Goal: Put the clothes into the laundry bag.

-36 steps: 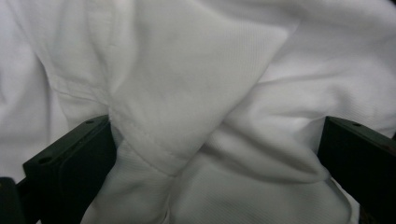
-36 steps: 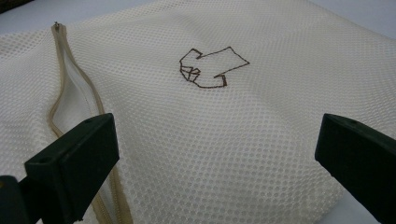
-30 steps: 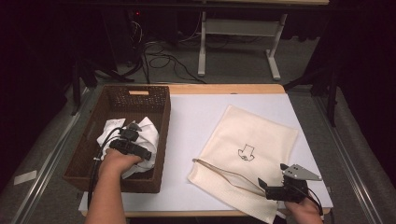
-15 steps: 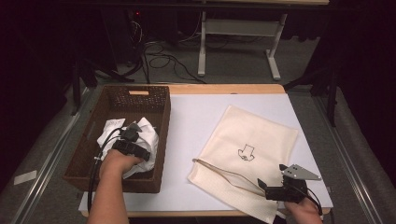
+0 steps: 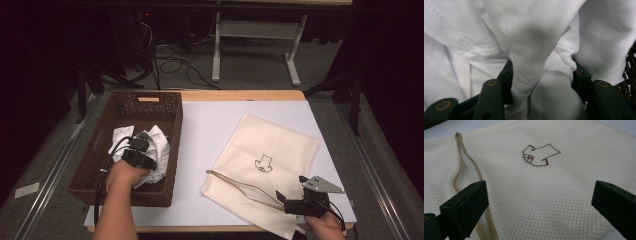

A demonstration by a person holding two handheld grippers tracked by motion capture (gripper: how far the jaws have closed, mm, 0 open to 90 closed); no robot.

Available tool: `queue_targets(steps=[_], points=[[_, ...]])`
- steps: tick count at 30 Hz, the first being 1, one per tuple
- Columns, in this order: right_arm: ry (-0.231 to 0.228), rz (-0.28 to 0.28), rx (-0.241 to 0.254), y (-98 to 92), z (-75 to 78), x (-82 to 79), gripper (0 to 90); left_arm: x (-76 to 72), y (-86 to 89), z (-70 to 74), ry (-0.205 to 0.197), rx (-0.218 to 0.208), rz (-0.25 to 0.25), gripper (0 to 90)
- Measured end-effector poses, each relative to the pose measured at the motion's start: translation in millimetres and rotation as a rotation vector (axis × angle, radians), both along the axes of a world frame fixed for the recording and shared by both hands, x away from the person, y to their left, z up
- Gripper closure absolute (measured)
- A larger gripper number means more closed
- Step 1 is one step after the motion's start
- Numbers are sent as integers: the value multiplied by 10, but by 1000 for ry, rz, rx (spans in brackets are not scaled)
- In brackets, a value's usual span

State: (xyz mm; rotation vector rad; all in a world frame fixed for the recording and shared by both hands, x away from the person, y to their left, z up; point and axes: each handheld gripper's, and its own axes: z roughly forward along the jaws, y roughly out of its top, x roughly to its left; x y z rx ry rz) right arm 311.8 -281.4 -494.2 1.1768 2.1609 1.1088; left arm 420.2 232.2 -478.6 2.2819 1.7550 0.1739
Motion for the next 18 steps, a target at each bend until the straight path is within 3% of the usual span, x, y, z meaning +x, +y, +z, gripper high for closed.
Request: queue_targets(steps=[7, 15, 16, 17, 18], points=[[-4, 1, -1, -2, 9, -3, 15, -17, -18, 31, -32, 8, -16, 621], [-9, 4, 0, -7, 16, -4, 16, -50, -11, 124, -114, -28, -23, 651], [-6, 2, -1, -7, 12, -3, 17, -63, -17, 140, -140, -20, -26, 651], [-6, 2, -1, -7, 12, -3, 17, -63, -17, 140, -140, -20, -26, 651], [-4, 0, 2, -4, 13, -7, 17, -78, -40, 150, -158, 4, -37, 650]])
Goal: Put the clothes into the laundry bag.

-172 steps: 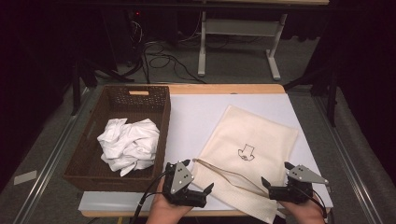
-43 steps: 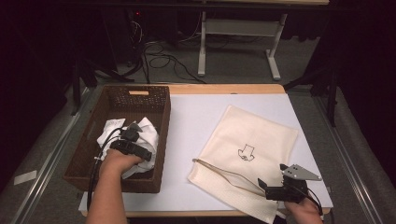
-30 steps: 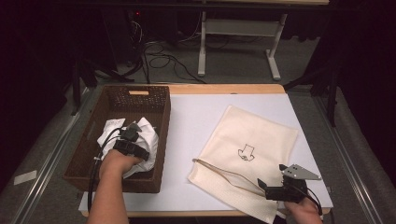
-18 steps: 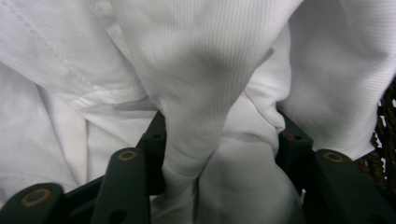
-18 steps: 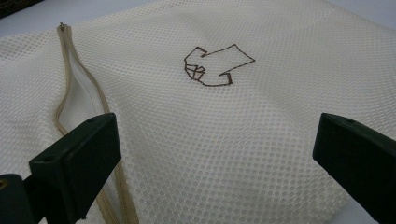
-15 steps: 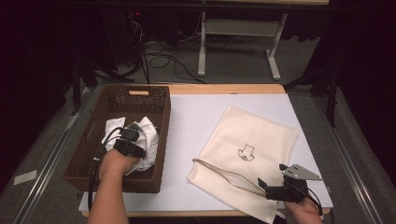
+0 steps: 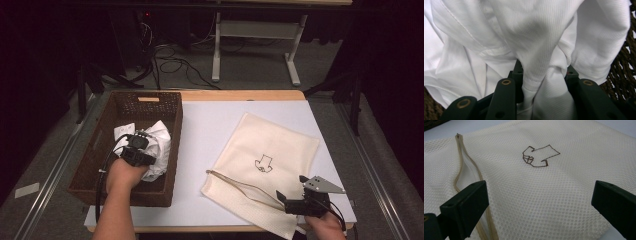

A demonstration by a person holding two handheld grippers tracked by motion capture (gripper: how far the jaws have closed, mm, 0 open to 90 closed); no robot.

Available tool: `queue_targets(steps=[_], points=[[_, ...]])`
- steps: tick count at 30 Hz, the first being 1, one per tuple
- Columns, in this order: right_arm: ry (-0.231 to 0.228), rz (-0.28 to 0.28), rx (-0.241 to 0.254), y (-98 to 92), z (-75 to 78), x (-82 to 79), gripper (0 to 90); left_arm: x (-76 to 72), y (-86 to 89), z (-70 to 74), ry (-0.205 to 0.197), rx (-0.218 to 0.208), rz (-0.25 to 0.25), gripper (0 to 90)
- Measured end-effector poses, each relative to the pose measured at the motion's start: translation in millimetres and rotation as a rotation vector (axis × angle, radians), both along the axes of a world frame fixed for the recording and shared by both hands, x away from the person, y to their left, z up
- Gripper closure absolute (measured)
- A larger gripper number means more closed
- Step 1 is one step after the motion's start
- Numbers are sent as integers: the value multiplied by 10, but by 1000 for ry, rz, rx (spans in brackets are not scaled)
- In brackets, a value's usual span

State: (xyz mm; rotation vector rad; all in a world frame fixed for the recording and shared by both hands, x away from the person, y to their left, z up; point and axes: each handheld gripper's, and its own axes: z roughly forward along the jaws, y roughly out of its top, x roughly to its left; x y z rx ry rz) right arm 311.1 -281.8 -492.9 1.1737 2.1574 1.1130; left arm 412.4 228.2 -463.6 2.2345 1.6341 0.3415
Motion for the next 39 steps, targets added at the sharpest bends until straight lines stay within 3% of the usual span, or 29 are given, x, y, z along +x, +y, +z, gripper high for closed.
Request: queue_targets(steps=[5, 6, 7, 8, 9, 10, 11, 12, 13, 14, 15, 16, 17, 18, 20, 21, 24, 25, 26, 27, 29, 30, 35, 36, 37, 39], points=[[-10, -1, 8, 0, 7, -2, 17, -34, -28, 43, -55, 18, -15, 650], [-15, -2, 10, -5, 11, -2, 18, -54, -30, 73, -93, 21, -18, 651], [-15, -2, 10, -5, 11, -2, 18, -54, -30, 73, -93, 21, -18, 651], [-12, -7, 13, -7, 12, -3, 19, -84, -50, 108, -138, 29, -35, 651], [-12, -7, 13, -7, 12, -3, 19, -84, -50, 108, -138, 29, -35, 651], [-15, -7, 18, -13, 11, 1, 19, -123, -44, 154, -198, 16, -40, 651], [-13, -11, 20, -13, 10, -1, 20, -123, -44, 154, -198, 16, -40, 651], [-14, -12, 19, -14, 8, 0, 20, -167, -10, 204, -255, -12, -22, 652], [-13, -12, 19, -13, 7, -1, 20, -188, 8, 228, -282, -30, -14, 651], [-13, -11, 20, -10, 8, -3, 20, -208, 24, 248, -307, -45, -7, 652], [-13, -11, 20, -10, 8, -3, 20, -208, 24, 248, -307, -45, -7, 652], [-19, -8, 14, -5, 10, -2, 20, -233, 62, 280, -340, -77, 7, 651], [-19, -8, 14, -5, 10, -2, 20, -233, 62, 280, -340, -77, 7, 652], [-23, -2, 12, -4, 8, 1, 20, -255, 86, 303, -376, -92, 21, 651], [-25, 0, 18, -5, 2, 3, 20, -282, 90, 324, -413, -99, 22, 651], [-25, 0, 18, -5, 2, 3, 20, -282, 90, 324, -413, -99, 22, 651], [-26, -4, 21, -7, -7, 5, 20, -382, 58, 371, -521, -66, 16, 651], [-26, -4, 21, -7, -7, 5, 20, -382, 58, 371, -521, -66, 16, 651], [-27, -4, 19, -7, -12, 9, 20, -429, 45, 389, -566, -52, 14, 651], [-26, -6, 17, -6, -13, 9, 21, -429, 45, 389, -566, -52, 14, 651], [-29, -7, 22, -3, -13, 8, 21, -481, 43, 409, -621, -46, 13, 651], [-34, -5, 23, -4, -12, 8, 20, -481, 43, 409, -621, -46, 13, 651], [-56, 4, 28, 1, -10, -6, 20, -600, 64, 450, -737, -79, -5, 648], [-56, 4, 28, 1, -10, -6, 20, -600, 64, 450, -737, -79, -5, 648], [-56, 2, 27, -1, -19, -6, 20, -651, 88, 463, -786, -94, 0, 648], [-60, -3, 26, -10, -27, -1, 20, -705, 112, 474, -834, -114, 3, 648]])
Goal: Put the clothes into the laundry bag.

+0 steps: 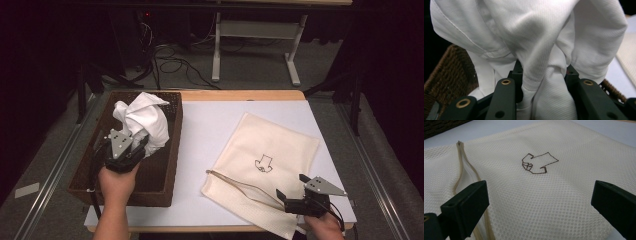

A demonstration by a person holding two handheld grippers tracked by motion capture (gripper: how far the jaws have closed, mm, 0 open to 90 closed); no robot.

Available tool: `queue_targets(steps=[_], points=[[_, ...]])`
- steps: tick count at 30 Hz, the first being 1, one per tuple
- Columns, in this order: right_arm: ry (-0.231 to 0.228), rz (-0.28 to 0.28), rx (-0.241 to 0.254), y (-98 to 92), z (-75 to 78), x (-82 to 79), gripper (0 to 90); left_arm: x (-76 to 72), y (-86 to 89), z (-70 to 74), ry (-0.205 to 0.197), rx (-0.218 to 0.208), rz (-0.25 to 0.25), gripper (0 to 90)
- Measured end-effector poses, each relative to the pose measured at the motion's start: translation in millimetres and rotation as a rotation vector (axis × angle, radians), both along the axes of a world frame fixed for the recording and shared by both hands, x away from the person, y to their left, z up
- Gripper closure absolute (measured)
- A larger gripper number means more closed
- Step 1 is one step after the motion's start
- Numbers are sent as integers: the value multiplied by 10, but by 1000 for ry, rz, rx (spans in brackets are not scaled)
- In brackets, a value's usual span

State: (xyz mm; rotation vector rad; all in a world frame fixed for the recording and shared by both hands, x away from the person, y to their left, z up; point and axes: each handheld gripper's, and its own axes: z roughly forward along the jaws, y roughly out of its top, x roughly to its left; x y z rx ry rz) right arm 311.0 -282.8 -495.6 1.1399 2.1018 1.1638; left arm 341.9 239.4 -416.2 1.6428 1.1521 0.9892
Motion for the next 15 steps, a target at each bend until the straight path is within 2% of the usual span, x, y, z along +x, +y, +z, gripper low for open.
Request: queue_targets(steps=[3, 4, 5, 6, 7, 10, 11, 15], points=[[-2, -9, 3, -10, -7, 6, 20, -69, 42, 16, -74, -32, -5, 648], [-2, -9, 3, -10, -7, 6, 20, -69, 42, 16, -74, -32, -5, 648], [-3, -18, 7, -20, -9, 10, 20, -86, 77, 23, -84, -63, -9, 647], [-3, -18, 7, -20, -9, 10, 20, -86, 77, 23, -84, -63, -9, 647], [0, -30, 9, -27, -12, 8, 20, -112, 100, 30, -105, -83, -12, 646], [-5, -33, 7, -37, -12, 5, 20, -136, 113, 34, -127, -99, -18, 645], [-6, -38, 8, -49, -13, 2, 20, -159, 118, 37, -152, -102, -31, 645], [-1, -44, 18, -60, -23, 10, 20, -168, 124, 39, -159, -110, -29, 644]])
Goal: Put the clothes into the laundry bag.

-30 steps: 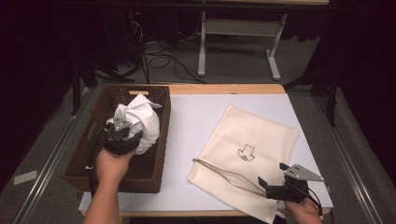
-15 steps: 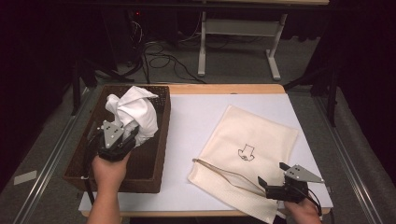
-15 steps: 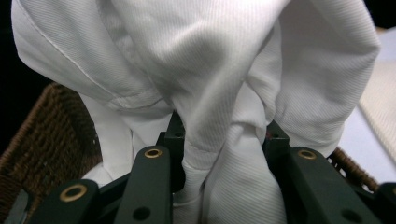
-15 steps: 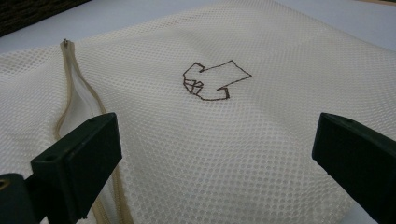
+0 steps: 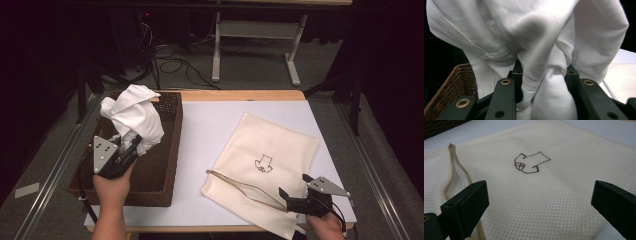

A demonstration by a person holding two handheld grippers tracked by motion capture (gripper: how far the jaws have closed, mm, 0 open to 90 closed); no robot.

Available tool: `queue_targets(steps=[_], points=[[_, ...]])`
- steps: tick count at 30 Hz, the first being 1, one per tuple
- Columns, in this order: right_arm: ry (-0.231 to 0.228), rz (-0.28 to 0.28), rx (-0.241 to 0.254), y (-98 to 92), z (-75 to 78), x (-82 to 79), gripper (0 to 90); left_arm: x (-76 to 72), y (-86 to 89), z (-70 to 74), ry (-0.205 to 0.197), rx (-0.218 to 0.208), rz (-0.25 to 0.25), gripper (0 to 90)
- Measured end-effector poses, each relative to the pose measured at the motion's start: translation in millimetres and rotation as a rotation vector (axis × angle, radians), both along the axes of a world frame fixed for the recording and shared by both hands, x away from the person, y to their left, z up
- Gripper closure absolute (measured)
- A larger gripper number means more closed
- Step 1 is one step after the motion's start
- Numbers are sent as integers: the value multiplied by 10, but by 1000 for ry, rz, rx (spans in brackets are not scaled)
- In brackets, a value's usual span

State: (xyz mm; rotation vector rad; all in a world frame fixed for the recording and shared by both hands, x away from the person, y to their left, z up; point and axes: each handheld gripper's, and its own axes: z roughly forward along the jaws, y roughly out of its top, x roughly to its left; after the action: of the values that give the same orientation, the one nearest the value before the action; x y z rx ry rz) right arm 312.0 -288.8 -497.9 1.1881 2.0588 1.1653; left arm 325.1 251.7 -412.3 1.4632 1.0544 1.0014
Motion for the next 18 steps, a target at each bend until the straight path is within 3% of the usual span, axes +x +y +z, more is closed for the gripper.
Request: queue_targets(steps=[11, 18], points=[[2, 6, -4, 11, -4, -2, 20, -21, -21, 21, -20, 10, -6, 647], [2, -3, 21, 7, -6, 2, 20, -54, -58, 88, -28, 6, -3, 647]])
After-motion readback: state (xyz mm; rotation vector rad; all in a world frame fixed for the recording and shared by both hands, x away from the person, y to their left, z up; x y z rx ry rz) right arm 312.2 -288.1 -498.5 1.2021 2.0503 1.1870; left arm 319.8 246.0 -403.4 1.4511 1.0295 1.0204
